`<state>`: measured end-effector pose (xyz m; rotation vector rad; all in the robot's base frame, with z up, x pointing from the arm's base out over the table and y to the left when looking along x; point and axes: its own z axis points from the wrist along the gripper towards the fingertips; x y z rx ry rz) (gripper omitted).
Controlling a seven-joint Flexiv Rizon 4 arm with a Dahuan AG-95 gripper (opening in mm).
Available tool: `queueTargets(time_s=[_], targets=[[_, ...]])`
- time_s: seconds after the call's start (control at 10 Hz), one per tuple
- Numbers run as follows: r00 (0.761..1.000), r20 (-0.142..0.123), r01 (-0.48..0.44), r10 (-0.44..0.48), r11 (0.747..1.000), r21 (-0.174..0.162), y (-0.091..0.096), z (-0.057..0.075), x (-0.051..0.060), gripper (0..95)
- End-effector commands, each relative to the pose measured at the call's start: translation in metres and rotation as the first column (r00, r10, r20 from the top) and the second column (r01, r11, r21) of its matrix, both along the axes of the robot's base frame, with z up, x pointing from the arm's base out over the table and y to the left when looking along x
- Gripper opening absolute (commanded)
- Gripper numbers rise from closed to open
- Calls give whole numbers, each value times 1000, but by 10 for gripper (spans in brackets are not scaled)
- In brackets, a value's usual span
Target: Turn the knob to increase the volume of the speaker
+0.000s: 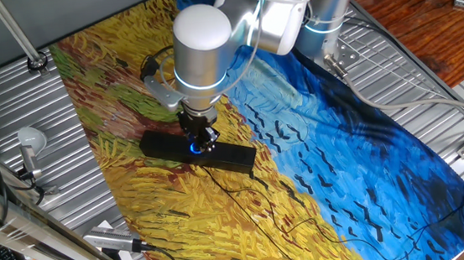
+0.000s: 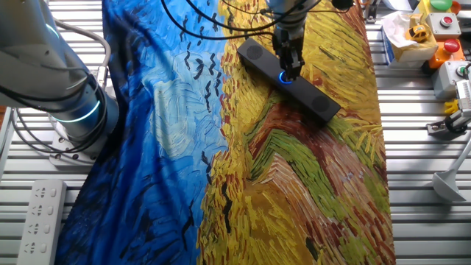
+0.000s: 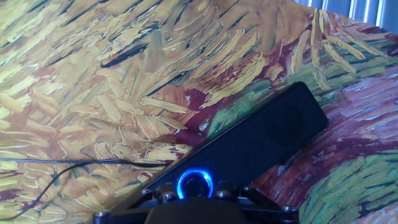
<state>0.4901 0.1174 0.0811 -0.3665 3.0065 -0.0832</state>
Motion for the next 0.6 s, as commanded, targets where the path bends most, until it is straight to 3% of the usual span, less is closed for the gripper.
queueTargets(time_s=[0.1,0.3,0.4,0.6], targets=[[156,-24,-988,988,155,-21,-1,-3,1,570],[104,-23,-994,994,103,-27,0,-1,0,570],[57,-20,-998,998,56,-32,0,0,0,570],[48,-20,-998,999,47,-32,0,0,0,570]])
